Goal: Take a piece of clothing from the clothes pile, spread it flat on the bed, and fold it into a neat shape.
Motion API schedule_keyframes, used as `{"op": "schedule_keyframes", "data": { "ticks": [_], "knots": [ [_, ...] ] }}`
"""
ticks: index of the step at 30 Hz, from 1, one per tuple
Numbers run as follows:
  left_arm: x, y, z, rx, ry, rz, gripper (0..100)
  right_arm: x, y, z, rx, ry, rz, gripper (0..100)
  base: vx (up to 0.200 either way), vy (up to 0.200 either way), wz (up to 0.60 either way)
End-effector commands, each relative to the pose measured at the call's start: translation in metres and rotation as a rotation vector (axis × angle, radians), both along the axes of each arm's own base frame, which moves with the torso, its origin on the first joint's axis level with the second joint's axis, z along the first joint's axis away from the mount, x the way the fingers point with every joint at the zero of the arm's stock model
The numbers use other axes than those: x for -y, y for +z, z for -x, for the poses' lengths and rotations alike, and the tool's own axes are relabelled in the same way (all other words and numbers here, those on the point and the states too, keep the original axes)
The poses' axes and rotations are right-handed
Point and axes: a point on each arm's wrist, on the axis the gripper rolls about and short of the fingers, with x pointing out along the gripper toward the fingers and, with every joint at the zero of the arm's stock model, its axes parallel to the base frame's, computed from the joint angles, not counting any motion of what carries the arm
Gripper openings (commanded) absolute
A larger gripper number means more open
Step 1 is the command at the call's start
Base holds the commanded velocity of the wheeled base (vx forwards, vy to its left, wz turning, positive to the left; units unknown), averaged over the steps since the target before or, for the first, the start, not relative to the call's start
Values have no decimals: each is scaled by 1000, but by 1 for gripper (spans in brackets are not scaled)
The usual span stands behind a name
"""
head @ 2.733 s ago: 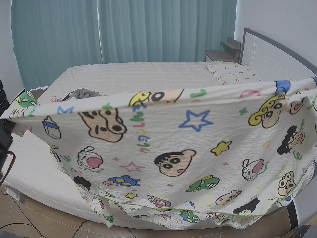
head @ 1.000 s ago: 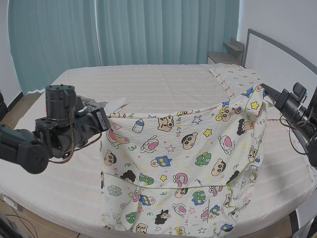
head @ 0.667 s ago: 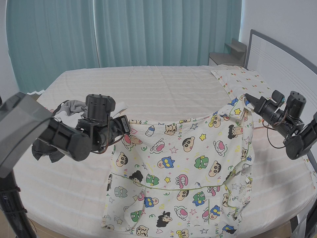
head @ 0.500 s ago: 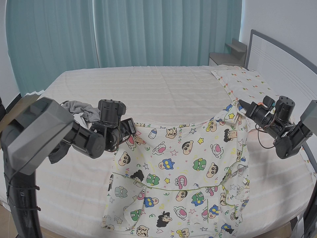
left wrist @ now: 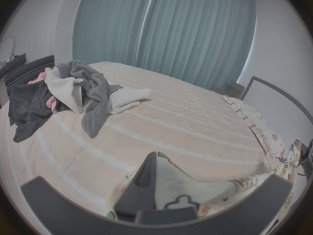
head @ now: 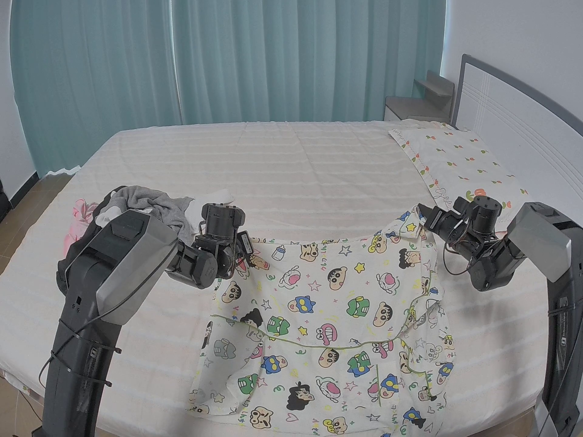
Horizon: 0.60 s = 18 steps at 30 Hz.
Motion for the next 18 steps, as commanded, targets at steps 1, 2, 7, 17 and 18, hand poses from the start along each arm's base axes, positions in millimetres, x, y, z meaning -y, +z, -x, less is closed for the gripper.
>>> {"op": "schedule_keyframes", "data": {
  "ticks": [1,2,7,17,18],
  "knots": [
    [2,-26,-15,-31,12,-13,100,-5,-39,-20,-75,-11,4,100,0,0,0],
    [4,-38,-24,-39,52,-43,100,-8,-50,-28,-120,-13,-1,100,0,0,0],
    [0,-77,-25,-99,109,-99,100,-3,-53,-47,-135,-118,-73,100,0,0,0],
    [-23,-73,-31,-101,182,-114,100,11,-57,-57,-183,-284,-160,100,0,0,0],
    [-29,-67,-33,-93,193,-110,100,12,-53,-52,-191,-286,-158,100,0,0,0]
  ]
}}
